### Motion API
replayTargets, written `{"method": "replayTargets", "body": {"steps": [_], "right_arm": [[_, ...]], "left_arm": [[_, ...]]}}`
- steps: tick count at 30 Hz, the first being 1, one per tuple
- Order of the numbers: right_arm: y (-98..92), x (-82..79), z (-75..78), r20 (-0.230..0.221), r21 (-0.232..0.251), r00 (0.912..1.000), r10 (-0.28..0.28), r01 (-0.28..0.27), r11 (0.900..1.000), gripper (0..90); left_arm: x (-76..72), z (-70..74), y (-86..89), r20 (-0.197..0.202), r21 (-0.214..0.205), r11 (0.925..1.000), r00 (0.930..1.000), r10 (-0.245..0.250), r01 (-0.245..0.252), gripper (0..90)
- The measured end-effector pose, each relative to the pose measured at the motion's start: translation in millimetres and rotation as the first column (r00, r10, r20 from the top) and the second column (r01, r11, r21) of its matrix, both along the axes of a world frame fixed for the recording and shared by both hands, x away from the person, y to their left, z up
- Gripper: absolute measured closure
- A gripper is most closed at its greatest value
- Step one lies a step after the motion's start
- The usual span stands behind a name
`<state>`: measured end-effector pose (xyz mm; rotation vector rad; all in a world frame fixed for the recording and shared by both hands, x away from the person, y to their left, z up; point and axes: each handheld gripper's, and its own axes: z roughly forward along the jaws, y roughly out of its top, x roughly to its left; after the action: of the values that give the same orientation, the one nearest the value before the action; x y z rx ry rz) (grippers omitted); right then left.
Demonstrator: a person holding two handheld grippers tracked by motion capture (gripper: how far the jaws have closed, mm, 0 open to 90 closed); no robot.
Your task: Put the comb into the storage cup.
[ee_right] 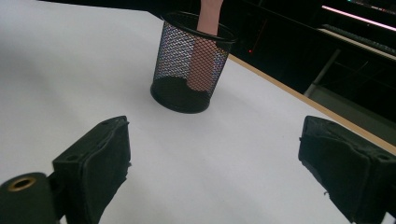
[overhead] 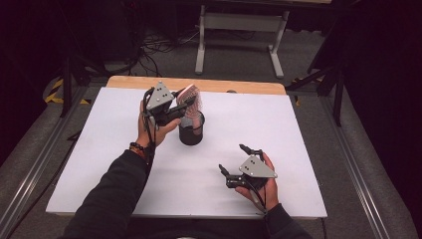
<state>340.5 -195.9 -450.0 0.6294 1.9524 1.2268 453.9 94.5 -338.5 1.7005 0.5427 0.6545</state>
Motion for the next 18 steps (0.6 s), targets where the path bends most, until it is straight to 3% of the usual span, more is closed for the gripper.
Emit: {"method": "replayTargets", "body": {"steps": [18], "right_arm": [[0.5, 0.3, -0.8, -0.007, -0.004, 1.0, 0.003, -0.003, 1.0, 10.1]], "left_arm": [[4.2, -14.1, -2.0, -0.041, -0.016, 0.9998, 0.9991, 0.01, -0.011, 63.3]]}}
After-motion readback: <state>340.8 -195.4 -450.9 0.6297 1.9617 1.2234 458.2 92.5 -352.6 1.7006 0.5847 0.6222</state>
